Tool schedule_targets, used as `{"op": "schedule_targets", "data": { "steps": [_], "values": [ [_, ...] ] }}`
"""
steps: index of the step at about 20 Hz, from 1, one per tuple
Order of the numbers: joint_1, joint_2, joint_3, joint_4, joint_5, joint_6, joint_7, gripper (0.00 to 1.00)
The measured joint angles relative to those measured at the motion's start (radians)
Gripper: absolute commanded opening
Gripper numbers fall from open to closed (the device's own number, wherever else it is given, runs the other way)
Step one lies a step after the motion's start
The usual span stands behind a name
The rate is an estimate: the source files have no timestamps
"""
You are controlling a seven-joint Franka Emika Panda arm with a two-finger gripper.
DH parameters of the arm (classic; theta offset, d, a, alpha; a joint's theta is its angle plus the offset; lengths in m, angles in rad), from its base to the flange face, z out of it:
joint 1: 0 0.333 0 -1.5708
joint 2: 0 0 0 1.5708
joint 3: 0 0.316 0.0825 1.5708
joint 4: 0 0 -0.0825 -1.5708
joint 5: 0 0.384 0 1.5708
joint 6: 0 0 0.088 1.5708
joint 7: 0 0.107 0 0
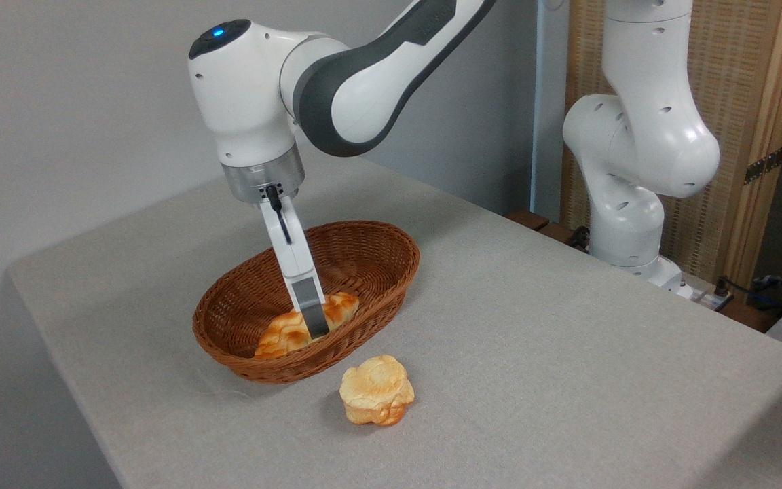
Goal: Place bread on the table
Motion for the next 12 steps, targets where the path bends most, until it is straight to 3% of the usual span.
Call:
{"op": "schedule_targets", "data": {
  "steps": [1,3,5,12],
  "values": [
    [-0.001,0.001,0.000,0.000,0.000,0.000,0.000,0.53],
    [-0.002,0.003,0.000,0.000,0.001,0.000,0.000,0.28],
    [-0.004,0.004,0.000,0.000,0.001,0.000,0.000,0.17],
    [-0.010,0.009,0.000,0.000,0.030,0.000,0.001,0.17]
  ]
}}
